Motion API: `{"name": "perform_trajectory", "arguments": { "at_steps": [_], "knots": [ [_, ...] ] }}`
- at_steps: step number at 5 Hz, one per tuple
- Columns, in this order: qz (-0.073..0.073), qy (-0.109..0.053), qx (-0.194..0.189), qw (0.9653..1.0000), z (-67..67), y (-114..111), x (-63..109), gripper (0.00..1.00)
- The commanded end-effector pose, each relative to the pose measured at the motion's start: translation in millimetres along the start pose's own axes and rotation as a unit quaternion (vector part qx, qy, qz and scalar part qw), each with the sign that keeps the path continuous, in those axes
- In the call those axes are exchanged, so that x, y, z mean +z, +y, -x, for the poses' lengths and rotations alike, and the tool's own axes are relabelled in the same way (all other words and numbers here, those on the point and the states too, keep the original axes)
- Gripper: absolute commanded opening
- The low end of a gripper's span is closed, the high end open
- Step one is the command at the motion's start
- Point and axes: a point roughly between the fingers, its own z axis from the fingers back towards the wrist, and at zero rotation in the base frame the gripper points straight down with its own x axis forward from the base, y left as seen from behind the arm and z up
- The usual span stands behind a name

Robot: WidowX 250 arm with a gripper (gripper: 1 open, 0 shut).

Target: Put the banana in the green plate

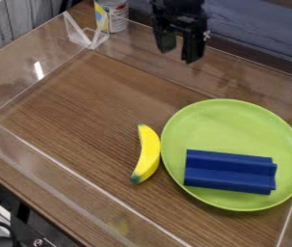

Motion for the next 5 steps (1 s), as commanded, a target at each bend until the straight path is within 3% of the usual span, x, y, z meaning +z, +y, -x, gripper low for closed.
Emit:
{"name": "perform_trajectory", "arguments": {
  "at_steps": [1,2,4,5],
  "knots": [
    [-0.008,-0.022,-0.007,0.9997,-6.0,-1.3,11.0,1.0],
    [-0.002,-0.01,-0.004,0.9999,-3.3,-1.3,1.1,1.0],
    [-0.003,-0.015,-0.007,0.9999,33.6,-24.3,19.5,1.0],
    [0.002,-0.01,-0.004,0.9999,39.3,-26.8,14.1,1.0]
  ]
}}
